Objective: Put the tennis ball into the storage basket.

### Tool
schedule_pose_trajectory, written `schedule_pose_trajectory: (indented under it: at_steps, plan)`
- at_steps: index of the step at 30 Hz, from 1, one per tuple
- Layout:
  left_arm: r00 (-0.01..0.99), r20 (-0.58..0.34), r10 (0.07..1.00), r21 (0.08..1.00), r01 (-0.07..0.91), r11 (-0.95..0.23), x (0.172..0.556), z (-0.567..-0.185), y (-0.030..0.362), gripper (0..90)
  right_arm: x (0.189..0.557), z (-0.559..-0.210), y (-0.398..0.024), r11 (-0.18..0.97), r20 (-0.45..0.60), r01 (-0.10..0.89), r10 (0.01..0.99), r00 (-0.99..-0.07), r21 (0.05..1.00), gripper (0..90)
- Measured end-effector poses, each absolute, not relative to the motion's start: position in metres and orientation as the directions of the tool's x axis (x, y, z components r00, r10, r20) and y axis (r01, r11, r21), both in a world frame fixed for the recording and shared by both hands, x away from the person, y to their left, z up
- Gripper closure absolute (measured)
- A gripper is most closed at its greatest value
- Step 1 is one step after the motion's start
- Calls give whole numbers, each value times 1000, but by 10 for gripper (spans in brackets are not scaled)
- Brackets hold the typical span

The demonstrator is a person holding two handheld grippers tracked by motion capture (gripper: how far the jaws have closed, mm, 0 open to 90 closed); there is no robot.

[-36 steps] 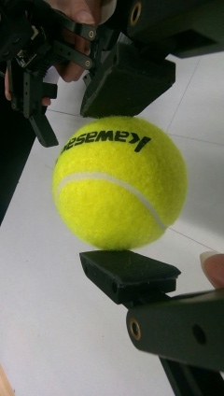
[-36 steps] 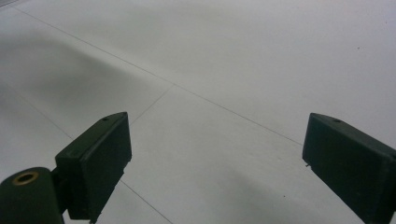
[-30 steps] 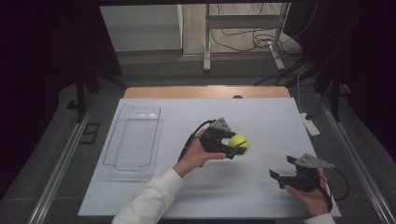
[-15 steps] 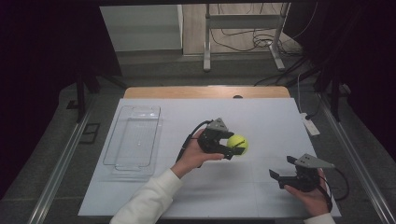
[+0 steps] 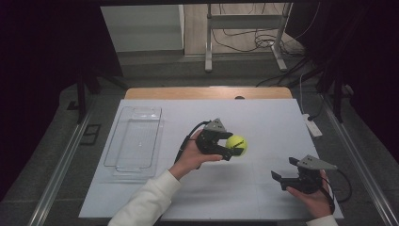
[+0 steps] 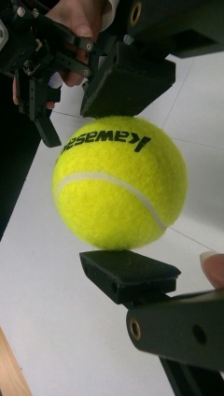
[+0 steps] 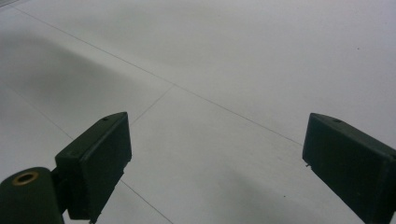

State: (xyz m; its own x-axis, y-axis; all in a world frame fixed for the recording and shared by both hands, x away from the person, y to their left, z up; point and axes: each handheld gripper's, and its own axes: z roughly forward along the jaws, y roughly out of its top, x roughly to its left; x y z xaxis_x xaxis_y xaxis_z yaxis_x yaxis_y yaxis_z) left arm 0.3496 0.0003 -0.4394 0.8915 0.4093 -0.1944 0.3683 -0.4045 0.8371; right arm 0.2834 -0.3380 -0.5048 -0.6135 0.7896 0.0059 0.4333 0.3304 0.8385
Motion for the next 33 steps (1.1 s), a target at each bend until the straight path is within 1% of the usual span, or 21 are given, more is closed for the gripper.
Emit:
schedule_pose_trajectory:
  at_steps: [10, 25, 33]
  plan:
    - [891, -189, 412, 836, 366, -408, 349, -442, 5, 277, 283, -505, -338, 332, 5, 432, 789, -615, 838, 86]
    - [882, -195, 429, 843, 374, -386, 350, -439, 13, 277, 283, -505, -338, 332, 4, 431, 789, -615, 839, 86]
    - [879, -184, 439, 857, 363, -366, 349, -436, 21, 277, 283, -505, -338, 332, 4, 431, 788, -615, 839, 86]
